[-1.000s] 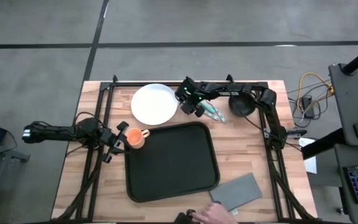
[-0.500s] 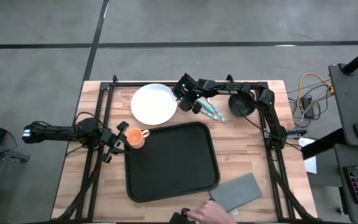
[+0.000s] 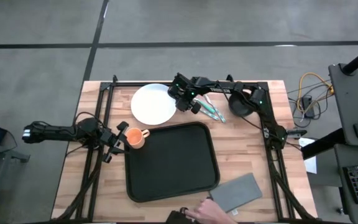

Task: Set up tray
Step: Put the white plate on the black tray to the bottom right of the orange mug

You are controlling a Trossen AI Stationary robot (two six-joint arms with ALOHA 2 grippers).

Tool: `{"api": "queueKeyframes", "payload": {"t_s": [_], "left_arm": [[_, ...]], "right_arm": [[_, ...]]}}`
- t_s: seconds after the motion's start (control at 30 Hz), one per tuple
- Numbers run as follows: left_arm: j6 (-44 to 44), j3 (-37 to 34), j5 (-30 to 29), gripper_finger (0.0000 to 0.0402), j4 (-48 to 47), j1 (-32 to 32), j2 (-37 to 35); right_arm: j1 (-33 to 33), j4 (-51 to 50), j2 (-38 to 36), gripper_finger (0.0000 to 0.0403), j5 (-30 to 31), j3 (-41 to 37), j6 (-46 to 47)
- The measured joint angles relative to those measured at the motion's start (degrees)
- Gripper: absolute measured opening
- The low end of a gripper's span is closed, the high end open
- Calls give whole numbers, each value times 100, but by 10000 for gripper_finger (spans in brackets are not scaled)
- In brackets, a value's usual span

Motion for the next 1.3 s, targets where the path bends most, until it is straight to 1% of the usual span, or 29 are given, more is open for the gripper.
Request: {"api": "queueKeyframes", "payload": {"t_s": [0.13, 0.3, 0.4, 0.53, 0.67, 0.83, 1.07, 1.3], "left_arm": [[0, 0, 0, 85, 0, 0, 0], [1, 1, 0, 85, 2, 0, 0], [2, 2, 0, 85, 2, 0, 0], [1, 1, 0, 85, 2, 0, 0], [1, 2, 0, 85, 1, 0, 0], [2, 2, 0, 85, 0, 0, 0], [0, 2, 0, 85, 0, 0, 0], [1, 2, 0, 85, 0, 0, 0]], "right_arm": [[2, -326, 74, 178, 14, 249, -77], [-2, -435, 95, 178, 39, 298, -723], [-2, -436, 99, 178, 65, 305, -748], [-39, -484, 94, 175, 319, 337, -700], [-117, -297, 47, 171, 334, 335, -764], [-201, 31, 66, 168, 319, 335, -1079], [-183, 2, 69, 168, 158, 328, -1507], [-128, -25, 71, 163, 161, 332, -1807]]}}
